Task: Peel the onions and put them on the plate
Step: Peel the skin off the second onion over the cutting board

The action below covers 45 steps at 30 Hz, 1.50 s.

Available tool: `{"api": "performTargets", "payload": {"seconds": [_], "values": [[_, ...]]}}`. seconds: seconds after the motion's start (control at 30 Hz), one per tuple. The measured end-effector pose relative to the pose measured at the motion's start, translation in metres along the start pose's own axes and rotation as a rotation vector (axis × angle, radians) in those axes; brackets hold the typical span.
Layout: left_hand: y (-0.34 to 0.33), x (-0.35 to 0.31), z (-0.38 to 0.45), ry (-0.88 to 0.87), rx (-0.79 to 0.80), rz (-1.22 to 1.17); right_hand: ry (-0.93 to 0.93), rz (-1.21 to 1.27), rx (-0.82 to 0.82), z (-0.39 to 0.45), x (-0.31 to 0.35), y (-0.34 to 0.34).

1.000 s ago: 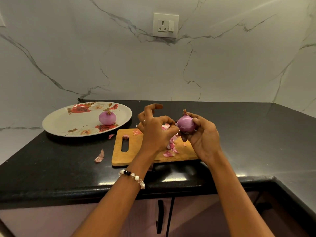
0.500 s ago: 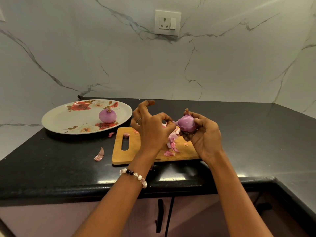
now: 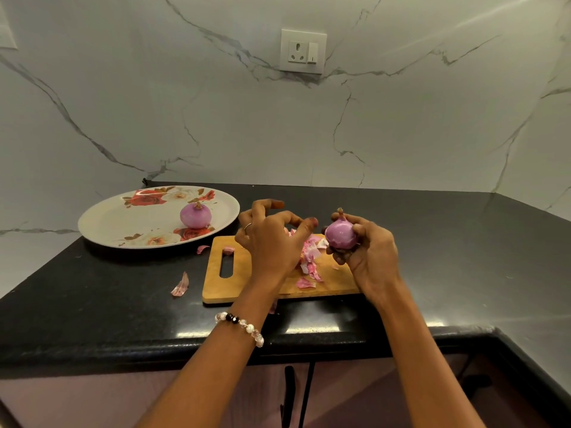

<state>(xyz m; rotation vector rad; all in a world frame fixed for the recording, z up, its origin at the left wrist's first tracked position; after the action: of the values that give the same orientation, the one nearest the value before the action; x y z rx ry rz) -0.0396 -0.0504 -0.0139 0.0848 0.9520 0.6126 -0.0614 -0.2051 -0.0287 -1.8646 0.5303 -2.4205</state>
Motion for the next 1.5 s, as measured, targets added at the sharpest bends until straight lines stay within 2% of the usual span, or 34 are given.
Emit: {"api": "performTargets", "payload": {"seconds": [0.13,0.23,0.33,0.5,0.7,0.97,1.27,1.5], "values": [[-0.001,0.001,0.001,0.013,0.033,-0.003,0.005,-0.004,0.041,0.003,-0.004,-0.001],[-0.001,0.001,0.001,-0.029,0.027,-0.091,0.014,0.022,0.102,0.002,-0.002,-0.001],[0.001,-0.003,-0.001,-0.154,0.068,-0.205,0.0,0.06,0.124,0.002,-0.001,-0.002],[-0.001,-0.008,-0.003,-0.393,0.062,-0.16,-0.008,0.141,0.147,-0.001,0.003,-0.005],[0.0,-0.01,-0.003,-0.37,0.08,-0.226,-0.025,0.151,0.198,0.001,0.0,-0.006],[-0.002,-0.006,-0.004,-0.308,0.073,-0.162,-0.021,0.043,0.204,0.0,-0.002,-0.009],[-0.01,-0.005,-0.007,-0.273,0.207,-0.068,-0.006,-0.012,0.205,0.0,-0.002,-0.008],[-0.011,-0.008,-0.008,-0.357,0.209,-0.023,-0.013,-0.047,0.197,0.001,-0.004,-0.008]]}}
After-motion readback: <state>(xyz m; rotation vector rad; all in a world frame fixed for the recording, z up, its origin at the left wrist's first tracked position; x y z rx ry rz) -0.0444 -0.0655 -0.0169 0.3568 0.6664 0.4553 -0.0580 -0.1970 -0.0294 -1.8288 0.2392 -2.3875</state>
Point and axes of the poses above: each hand's wrist, its own z-axis towards the middle knuckle, its own y-axis out of the back of the hand, x = y × z, the point moved 3 cm from there along z, towards the middle knuckle, and after that the axes turned 5 degrees about -z, right-handed, at the moved point
